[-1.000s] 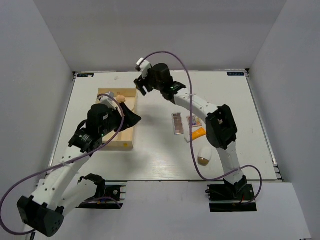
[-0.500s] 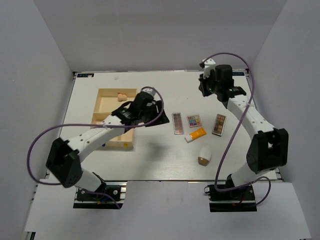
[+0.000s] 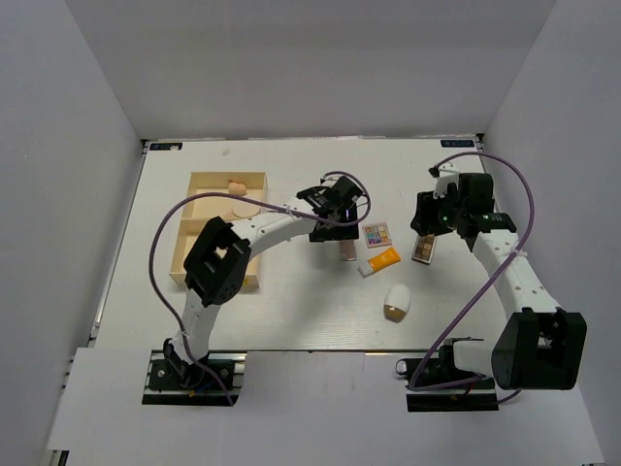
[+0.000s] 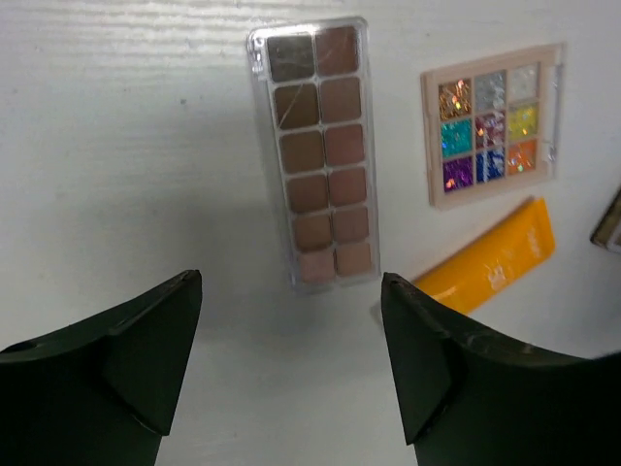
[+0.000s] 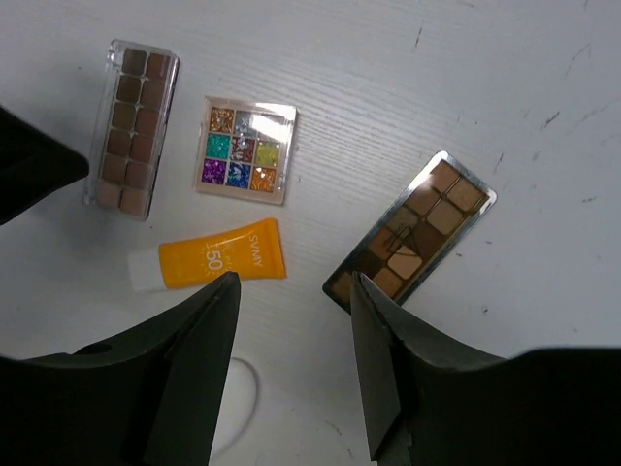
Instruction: Organize the makeup
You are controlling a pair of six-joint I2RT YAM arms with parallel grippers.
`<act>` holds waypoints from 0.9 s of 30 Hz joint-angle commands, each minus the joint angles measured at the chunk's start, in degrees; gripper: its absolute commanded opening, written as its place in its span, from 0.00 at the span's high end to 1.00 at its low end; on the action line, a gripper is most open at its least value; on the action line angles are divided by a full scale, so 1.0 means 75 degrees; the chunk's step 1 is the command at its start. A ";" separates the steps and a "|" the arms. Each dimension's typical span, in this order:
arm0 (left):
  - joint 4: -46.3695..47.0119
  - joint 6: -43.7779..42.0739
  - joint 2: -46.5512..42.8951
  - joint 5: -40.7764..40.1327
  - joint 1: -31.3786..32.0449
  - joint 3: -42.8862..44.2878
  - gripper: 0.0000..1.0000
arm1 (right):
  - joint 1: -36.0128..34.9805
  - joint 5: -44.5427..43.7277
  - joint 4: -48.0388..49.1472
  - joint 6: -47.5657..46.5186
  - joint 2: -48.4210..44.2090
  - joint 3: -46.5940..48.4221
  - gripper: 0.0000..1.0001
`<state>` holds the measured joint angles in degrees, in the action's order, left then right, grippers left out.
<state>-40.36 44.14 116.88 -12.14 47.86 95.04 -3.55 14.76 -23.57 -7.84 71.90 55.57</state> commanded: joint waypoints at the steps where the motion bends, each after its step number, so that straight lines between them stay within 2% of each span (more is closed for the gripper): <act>1: -0.0490 -0.0201 0.0503 -0.0607 0.0100 0.1034 0.15 | 0.0168 0.0363 0.0108 0.0224 -0.0305 -0.0248 0.44; 10: -0.0642 -0.0460 0.1548 -0.0736 0.0170 0.2197 0.14 | 0.0380 0.0504 0.0225 0.0283 -0.0434 -0.0402 0.44; 18: -0.1087 -0.0413 0.2205 -0.1205 0.0311 0.2515 0.15 | 0.0743 0.0680 0.0295 0.0447 -0.0423 -0.0495 0.44; 25: -0.1298 -0.0378 0.2545 -0.1405 0.0462 0.2597 0.21 | 0.0895 0.0797 0.0354 0.0517 -0.0434 -0.0577 0.44; 27: -0.1357 -0.0366 0.2580 -0.1451 0.0463 0.2527 0.28 | 0.0896 0.0809 0.0366 0.0529 -0.0446 -0.0612 0.44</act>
<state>-48.47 41.41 134.93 -21.30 50.59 112.90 2.81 19.51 -22.52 -4.64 69.80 51.57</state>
